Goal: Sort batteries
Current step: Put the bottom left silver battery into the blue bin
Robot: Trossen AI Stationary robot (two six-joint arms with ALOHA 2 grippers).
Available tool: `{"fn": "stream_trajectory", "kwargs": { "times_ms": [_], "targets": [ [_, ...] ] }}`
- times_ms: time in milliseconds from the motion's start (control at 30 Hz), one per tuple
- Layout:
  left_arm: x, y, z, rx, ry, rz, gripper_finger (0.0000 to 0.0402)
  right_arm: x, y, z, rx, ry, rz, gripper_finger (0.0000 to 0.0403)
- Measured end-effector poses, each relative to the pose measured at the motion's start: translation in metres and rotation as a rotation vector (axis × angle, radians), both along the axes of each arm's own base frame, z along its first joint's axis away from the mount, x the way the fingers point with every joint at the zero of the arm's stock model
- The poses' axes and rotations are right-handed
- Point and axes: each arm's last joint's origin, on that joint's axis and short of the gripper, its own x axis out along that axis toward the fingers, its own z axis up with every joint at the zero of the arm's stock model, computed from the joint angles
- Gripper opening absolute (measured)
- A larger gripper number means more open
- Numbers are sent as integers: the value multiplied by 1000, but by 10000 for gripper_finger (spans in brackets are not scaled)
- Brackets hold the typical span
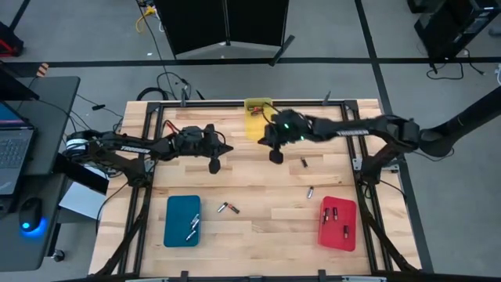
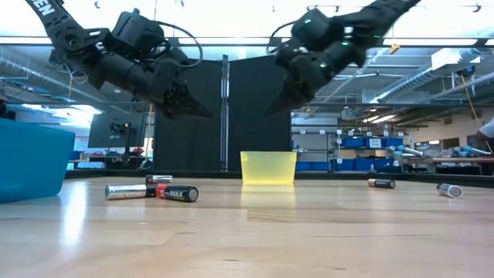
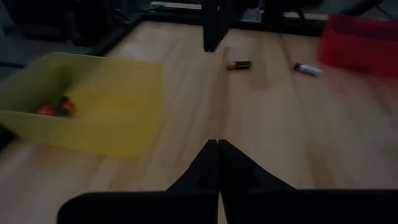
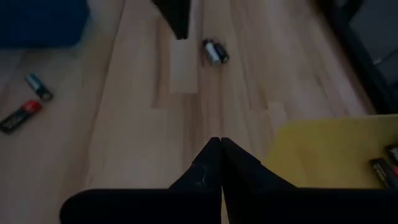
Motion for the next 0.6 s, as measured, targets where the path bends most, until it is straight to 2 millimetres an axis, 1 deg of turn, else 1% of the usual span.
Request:
{"fn": "stream_trajectory", "kwargs": {
  "times_ms": [133, 300, 367, 467, 600],
  "targets": [
    [8, -16, 4, -46, 75, -55, 6, -19, 21, -16, -14, -71, -76, 8],
    [17, -45, 14, -88, 279, -43, 6, -39, 37, -32, 3, -112, -145, 8],
    [17, -58, 18, -114, 358, -23, 6, -43, 43, -37, 8, -120, -163, 8],
    [15, -77, 24, -191, 432, 6, 6, -47, 50, -43, -6, -135, -170, 8],
    [9, -102, 24, -315, 488, 30, 7, -48, 57, -49, -12, -133, -157, 8]
  ]
}}
